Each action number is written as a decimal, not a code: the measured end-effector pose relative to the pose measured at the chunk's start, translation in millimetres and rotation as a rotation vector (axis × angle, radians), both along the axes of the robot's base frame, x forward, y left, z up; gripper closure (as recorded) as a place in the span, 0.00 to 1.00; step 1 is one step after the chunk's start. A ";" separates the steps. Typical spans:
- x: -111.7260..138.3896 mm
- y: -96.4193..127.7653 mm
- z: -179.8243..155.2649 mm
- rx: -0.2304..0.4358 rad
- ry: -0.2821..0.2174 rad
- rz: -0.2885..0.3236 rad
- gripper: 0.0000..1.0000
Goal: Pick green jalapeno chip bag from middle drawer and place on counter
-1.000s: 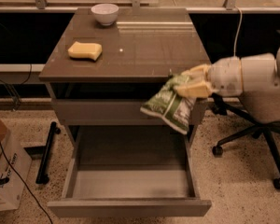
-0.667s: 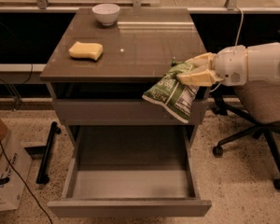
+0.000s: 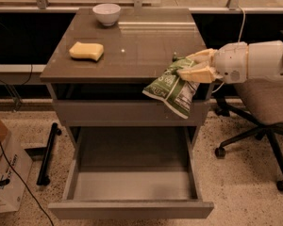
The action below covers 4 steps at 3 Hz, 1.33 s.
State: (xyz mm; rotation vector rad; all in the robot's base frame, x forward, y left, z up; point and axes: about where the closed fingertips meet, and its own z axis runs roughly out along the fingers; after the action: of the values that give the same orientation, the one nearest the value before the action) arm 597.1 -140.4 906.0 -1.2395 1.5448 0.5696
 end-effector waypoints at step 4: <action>153.2 23.3 112.8 -0.022 -0.317 -0.083 0.30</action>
Offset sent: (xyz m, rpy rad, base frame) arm 0.1749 0.0186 0.1198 -0.0652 -0.3710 -0.1016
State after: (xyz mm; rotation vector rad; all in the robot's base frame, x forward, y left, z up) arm 750.3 -117.2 1018.8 -1.2108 1.3298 0.2863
